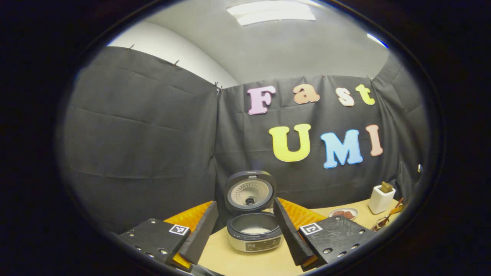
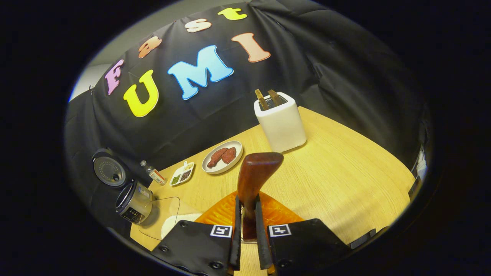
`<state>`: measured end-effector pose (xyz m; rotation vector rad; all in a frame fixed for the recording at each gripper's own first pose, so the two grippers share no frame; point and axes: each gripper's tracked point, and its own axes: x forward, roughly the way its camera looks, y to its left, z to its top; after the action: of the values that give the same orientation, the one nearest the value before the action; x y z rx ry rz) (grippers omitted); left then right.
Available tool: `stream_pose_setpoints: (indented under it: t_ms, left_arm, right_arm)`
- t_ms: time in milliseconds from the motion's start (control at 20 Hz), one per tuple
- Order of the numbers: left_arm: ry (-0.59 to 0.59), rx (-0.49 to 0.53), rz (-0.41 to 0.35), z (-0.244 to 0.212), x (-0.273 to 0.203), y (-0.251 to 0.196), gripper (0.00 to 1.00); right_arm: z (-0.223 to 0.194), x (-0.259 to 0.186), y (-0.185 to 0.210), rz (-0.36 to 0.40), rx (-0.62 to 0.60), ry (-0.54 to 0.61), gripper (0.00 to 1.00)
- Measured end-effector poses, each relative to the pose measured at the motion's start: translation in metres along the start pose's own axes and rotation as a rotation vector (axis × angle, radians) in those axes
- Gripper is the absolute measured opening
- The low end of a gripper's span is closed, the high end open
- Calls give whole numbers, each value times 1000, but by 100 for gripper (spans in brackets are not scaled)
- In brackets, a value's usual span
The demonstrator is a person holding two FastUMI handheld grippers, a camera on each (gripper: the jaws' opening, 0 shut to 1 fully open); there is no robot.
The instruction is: Close the left gripper, press the button to open the rice cooker; take a wooden spoon from the chopstick holder with the right hand, scoop a spoonful of rice and pour it into the rice cooker, then put the wooden spoon back into the chopstick holder.
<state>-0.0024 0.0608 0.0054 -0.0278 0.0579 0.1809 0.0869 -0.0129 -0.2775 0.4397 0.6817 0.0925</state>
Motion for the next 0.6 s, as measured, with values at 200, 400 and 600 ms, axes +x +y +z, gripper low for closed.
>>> stream_pose_setpoints:
  t_ms: [200,400,600]
  left_arm:
    - [-12,1,-29,4,13,-10,87]
    - [-26,-14,-58,11,34,-17,87]
    - [-33,-10,-99,18,64,-23,87]
  right_arm:
    - [15,-11,-2,-29,-89,-50,76]
    - [54,-38,-10,-116,-231,-142,98]
    - [99,-78,13,-141,-313,-266,98]
